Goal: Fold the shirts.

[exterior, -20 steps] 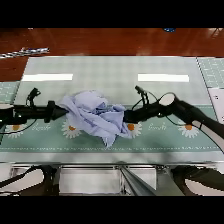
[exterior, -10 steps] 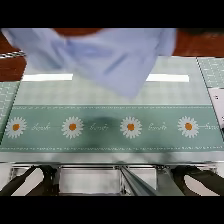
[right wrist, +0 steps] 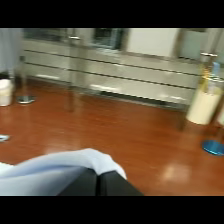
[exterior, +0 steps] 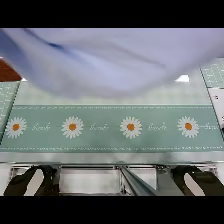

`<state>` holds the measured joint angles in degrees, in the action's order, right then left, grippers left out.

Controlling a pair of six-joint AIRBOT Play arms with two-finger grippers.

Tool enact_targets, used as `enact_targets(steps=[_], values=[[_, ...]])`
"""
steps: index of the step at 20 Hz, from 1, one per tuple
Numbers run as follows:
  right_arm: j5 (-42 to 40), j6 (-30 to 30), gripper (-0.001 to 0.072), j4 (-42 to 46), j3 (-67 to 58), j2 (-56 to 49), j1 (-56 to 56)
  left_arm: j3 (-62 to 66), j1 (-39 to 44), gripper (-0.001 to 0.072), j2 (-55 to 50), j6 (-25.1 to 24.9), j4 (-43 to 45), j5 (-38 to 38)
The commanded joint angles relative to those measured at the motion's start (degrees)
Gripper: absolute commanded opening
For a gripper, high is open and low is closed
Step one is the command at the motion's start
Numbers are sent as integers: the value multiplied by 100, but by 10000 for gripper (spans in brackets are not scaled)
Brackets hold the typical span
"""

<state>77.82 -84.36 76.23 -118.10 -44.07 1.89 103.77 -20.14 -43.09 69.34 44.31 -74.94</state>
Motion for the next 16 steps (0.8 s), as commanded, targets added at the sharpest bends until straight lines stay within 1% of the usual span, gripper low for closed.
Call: enact_targets(steps=[1, 3, 4, 6, 7, 9, 12, 14, 16], values=[[597, -437, 19, 1097, 603, 708, 26, -767, 1034, 18, 796, 529, 1993, -415], [859, -505, 19, 1001, 1248, 914, 26, -1812, 1541, 18, 1209, 800, 2444, -660], [942, -514, 19, 866, 1644, 981, 26, -2354, 1659, 18, 1351, 883, 2450, -861], [938, -487, 18, 424, 2500, 1038, 26, -3508, 1725, 18, 1572, 898, 2437, -1217], [850, -409, 17, 146, 2940, 1025, 26, -4116, 1718, 18, 1648, 898, 2481, -1189], [511, -291, 17, -291, 3842, 863, 26, -5226, 1683, 19, 1635, 997, 2559, -699], [-181, -181, 17, -424, 4802, 269, 26, -6590, 1646, 18, 1283, 1202, 2573, 483], [-682, -133, 18, -426, 4918, -433, 26, -6970, 1646, 19, 629, 1198, 2573, 1095], [-1300, -131, 18, -520, 4911, -1255, 26, -6924, 1646, 18, -214, 1198, 2511, 1591]])
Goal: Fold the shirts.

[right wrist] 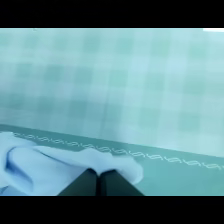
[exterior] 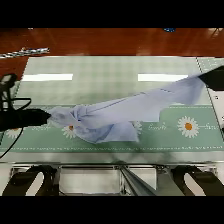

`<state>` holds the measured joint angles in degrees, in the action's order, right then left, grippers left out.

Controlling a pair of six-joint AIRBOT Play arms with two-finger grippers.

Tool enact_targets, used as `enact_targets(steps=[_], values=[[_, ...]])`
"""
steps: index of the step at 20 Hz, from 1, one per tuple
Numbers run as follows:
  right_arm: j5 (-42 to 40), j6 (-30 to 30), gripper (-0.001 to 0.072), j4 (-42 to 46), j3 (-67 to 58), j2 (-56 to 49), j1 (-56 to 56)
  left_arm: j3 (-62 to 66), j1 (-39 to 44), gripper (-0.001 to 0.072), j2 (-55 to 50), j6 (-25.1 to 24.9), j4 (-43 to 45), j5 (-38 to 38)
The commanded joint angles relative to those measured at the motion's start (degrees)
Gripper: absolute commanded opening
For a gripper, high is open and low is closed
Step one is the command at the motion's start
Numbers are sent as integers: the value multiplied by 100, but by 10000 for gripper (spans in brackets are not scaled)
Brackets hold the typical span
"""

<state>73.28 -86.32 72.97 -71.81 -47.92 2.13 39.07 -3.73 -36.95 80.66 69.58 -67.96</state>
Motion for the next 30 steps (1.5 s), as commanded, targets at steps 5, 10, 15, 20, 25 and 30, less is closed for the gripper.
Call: enact_targets(steps=[5, 10, 15, 20, 25, 30], values=[[-1329, 31, 20, -697, -640, -3178, 2, 546, -81, 18, -3252, 63, -988, 1545], [-1333, -313, 415, -1200, -1692, -4616, 28, 1875, -111, 511, -4878, 85, -1827, 800], [-271, -155, 401, -861, -2275, -4194, 1246, 3204, -1464, 509, -4625, -219, -1711, -702], [-905, 105, 395, -852, -15, -2568, 2892, 1401, -2844, 509, -3119, -411, -1812, -566], [-1591, 1458, 394, -2813, 3611, -1491, 3097, -1117, -2627, 509, -2940, -1327, -3042, -520], [-1316, 1818, 394, -2955, 3936, -1478, 3097, -1530, -2142, 509, -2994, -1554, -3482, 269]])
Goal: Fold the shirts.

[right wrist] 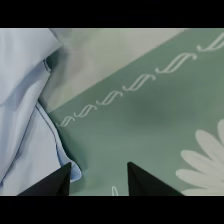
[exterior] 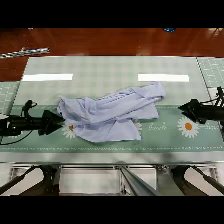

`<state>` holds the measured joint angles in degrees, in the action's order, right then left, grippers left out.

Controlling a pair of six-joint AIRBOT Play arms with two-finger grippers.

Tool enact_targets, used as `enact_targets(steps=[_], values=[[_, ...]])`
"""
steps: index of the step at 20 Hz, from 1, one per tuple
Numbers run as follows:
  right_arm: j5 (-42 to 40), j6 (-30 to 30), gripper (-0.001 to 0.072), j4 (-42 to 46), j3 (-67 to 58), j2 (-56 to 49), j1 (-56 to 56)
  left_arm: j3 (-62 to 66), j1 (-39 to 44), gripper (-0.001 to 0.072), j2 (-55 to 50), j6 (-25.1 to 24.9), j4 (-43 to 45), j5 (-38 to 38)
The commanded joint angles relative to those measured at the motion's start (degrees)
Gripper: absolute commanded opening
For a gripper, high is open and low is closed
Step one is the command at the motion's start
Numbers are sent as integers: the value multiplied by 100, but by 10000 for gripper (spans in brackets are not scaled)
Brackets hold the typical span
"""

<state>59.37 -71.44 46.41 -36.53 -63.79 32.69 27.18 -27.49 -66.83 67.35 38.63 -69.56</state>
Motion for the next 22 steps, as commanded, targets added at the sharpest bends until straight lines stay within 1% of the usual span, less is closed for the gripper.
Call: enact_targets(steps=[1, 4, 6, 7, 8, 9, 12, 15, 17, 20, 22], values=[[114, 352, 394, -299, 409, 109, 42, -341, 409, 509, -72, -221, -509, 627], [168, 361, 394, -299, 409, 109, 42, -328, 1084, 509, -361, -223, -1043, 1211], [214, 363, 394, -278, 409, 109, 42, -221, 1360, 506, -514, -223, -1126, 1497], [221, 363, 394, -258, 409, 109, 42, -136, 1397, 431, -579, -225, -1123, 1517], [221, 365, 394, -223, 411, 109, 42, -61, 1397, 140, -605, -345, -1123, 1482], [214, 363, 394, -181, 409, 109, 42, 22, 1397, 19, -603, -623, -1123, 1414], [275, 323, 394, -98, 409, -52, 35, 284, 1392, 19, -603, -691, -1121, 1143], [267, 321, 394, -306, 396, -527, -127, 496, 1392, 19, -603, -688, -1121, 925], [125, 343, 394, -446, 284, -866, -435, 544, 1392, 19, -603, -688, -1123, 885], [-76, 310, 394, -726, -225, -1495, -1014, 542, 1394, 19, -605, -688, -1121, 887], [4, 136, 394, -798, -638, -1917, -1362, 542, 1394, 19, -605, -686, -1121, 887]])
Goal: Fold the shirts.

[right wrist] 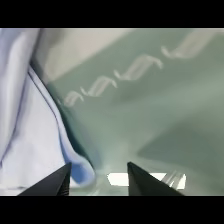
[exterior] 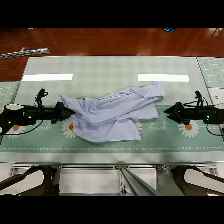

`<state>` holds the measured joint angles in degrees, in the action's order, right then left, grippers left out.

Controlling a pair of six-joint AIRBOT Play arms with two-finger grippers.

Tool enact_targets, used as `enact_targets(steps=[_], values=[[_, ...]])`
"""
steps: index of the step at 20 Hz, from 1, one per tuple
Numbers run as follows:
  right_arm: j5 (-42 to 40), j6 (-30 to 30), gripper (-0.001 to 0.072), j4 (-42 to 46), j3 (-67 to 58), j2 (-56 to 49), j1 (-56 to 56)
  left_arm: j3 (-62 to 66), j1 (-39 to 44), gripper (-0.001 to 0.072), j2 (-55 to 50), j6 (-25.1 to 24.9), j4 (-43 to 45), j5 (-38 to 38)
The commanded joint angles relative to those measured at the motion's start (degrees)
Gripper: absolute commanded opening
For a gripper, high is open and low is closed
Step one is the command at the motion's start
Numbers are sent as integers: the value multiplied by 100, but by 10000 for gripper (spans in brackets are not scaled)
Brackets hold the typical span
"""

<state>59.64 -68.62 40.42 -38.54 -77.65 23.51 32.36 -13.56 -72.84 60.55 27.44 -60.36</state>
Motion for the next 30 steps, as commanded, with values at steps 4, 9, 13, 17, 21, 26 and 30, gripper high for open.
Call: enact_targets(steps=[4, 9, 13, 17, 21, 26, 30], values=[[-142, -273, 394, -197, -984, -1023, -1025, 24, 2, 19, -4, -9, -2, -33], [-227, -680, 394, -192, -2011, -1628, -1051, 24, 2, 19, -4, -9, -2, -33], [-232, -1034, 394, -192, -2900, -2205, -1058, 24, 2, 19, -4, -7, -4, -28], [-232, -935, 162, -282, -3434, -2634, -1176, 39, 0, 19, -4, -7, -9, 83], [-109, -444, 19, -546, -4024, -2638, -1309, 437, 0, 19, 9, 39, -92, 107], [422, -931, 19, -66, -5923, -1980, -1259, 2485, -326, 19, 83, 37, -1285, -577], [743, -1552, 19, 66, -7932, -1309, -1266, 4758, -404, 18, 435, 85, -1419, -157]])
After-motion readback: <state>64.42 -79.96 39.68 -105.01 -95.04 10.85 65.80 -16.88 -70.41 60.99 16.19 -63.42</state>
